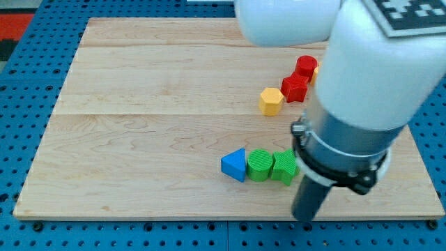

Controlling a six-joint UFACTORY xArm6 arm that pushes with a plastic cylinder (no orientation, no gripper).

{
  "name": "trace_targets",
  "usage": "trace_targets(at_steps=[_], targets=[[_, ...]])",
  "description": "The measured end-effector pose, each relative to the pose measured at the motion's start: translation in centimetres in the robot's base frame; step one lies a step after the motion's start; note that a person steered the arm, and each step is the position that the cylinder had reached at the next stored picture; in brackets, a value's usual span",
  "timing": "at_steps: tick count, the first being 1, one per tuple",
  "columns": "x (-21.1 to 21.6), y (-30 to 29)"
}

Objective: Move the blue triangle below the red star

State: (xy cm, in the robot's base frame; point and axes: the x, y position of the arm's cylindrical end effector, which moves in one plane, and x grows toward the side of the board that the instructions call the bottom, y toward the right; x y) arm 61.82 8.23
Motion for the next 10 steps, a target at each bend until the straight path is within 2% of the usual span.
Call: trace_targets(at_steps=[1, 3, 4, 6, 7, 8, 10], targets=[[-3.0, -5.0], [-6.7, -10.5], [-8.2, -8.7], [-9.7, -1.1], [-11.7, -1.8], [-12.8, -5.2], [-13.5, 1.1]])
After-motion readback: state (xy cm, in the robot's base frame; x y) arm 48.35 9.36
